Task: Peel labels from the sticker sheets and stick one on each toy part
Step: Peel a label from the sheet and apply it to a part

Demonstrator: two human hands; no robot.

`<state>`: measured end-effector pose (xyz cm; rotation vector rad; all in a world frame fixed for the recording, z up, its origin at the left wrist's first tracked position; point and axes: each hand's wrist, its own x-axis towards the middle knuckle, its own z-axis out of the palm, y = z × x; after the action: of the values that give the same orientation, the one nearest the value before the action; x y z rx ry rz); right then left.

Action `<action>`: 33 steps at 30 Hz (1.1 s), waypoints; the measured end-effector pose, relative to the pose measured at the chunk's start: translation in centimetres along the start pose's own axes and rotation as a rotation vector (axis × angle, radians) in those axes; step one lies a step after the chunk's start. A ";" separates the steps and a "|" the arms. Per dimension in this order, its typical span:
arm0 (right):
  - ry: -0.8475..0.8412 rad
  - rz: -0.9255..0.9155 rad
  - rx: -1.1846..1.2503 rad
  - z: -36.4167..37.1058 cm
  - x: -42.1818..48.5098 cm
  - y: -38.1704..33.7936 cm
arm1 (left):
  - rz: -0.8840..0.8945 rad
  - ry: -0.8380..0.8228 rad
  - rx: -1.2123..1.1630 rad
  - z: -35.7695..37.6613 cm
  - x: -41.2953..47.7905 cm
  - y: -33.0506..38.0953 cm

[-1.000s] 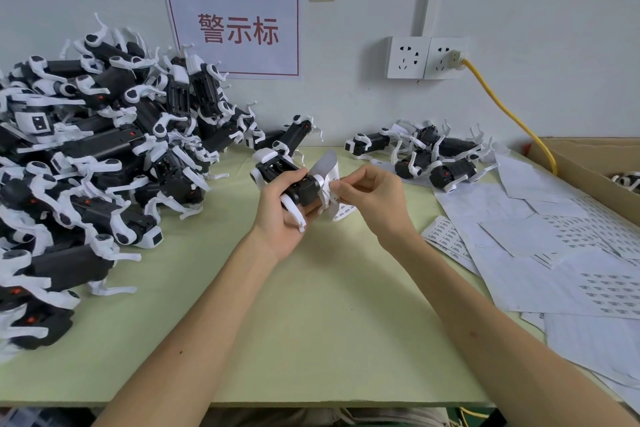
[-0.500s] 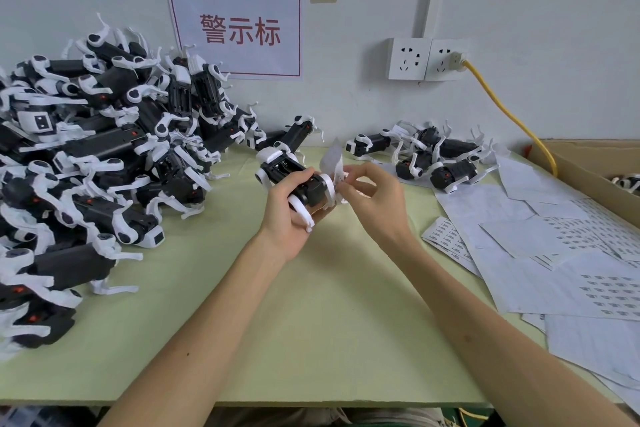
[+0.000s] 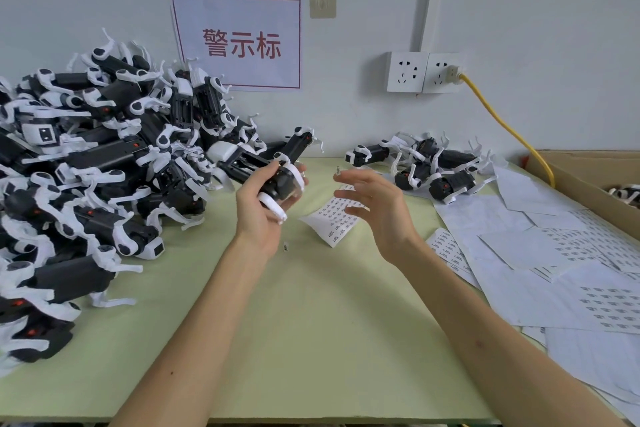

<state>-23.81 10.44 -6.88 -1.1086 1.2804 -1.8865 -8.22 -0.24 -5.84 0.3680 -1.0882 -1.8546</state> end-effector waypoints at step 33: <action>0.173 -0.032 -0.167 0.5 -0.3 -0.3 | -0.157 -0.233 0.040 1.4 -1.1 -0.6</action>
<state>-23.27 10.56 -6.63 -1.0729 1.5488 -1.9634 -8.88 1.54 -5.72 0.2706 -1.2859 -2.0554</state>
